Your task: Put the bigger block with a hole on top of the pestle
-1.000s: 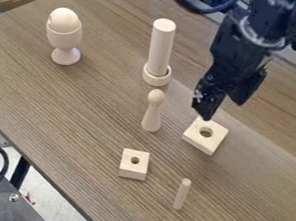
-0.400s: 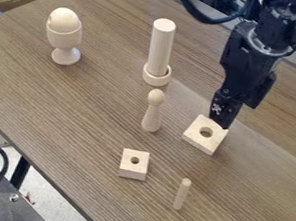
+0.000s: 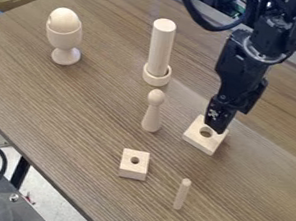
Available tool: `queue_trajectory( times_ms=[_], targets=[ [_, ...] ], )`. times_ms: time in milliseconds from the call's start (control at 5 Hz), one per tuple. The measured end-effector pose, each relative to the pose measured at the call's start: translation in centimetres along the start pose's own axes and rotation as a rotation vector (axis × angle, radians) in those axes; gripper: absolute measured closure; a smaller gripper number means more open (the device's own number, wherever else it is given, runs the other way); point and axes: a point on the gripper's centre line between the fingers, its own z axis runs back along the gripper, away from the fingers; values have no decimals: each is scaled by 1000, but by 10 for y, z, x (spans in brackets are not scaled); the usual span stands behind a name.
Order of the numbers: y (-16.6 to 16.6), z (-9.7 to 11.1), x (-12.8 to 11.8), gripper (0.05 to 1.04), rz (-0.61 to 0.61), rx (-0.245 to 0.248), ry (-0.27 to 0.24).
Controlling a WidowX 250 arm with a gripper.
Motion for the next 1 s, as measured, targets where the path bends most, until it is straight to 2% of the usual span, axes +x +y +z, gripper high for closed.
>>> queue_trajectory(
  times_ms=[400,600,1000],
  targets=[
    [2,-5,2,83,21,25,23],
    [7,-8,4,83,38,66,36],
    [9,-14,6,83,46,84,36]
  ],
)
